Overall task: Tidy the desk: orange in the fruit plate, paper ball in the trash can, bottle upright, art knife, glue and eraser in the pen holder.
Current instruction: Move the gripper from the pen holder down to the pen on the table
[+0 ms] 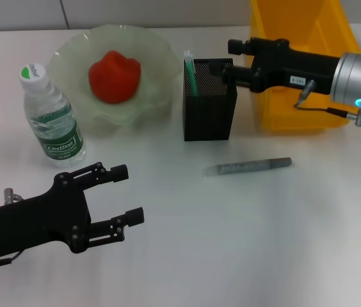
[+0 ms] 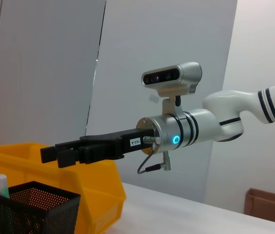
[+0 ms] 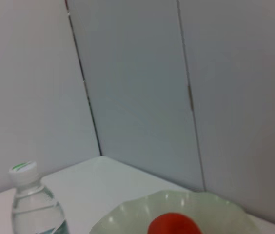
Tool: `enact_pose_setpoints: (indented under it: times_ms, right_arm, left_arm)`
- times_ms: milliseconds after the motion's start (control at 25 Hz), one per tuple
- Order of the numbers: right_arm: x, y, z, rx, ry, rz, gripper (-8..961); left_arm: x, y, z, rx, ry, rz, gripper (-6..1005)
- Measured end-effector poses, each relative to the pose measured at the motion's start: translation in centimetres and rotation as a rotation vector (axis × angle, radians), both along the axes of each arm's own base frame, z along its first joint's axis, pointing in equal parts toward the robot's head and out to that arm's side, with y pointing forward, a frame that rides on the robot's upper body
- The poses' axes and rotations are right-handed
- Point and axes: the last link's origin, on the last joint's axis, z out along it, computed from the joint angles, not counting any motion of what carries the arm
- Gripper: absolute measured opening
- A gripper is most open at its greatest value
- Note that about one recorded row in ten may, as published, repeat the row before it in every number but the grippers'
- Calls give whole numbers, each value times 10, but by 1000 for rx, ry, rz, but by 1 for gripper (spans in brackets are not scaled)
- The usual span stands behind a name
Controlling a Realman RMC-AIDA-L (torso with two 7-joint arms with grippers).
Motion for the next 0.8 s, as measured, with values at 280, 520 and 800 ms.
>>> enact_pose_setpoints:
  times_ms: [280,520,800]
  right_arm:
    - [-1,0,1,-5,12,-8,668]
    - [-3,-3,12,-25,71,-27,685]
    - [-6,-9,16,-37,44,12,684]
  left_arm:
    - [1,-1,-1,-6,-8,4,783]
    - [0,-2,-2,-5,-10,3,783]
    - [1,-3,-3,-13,-5,-4,783]
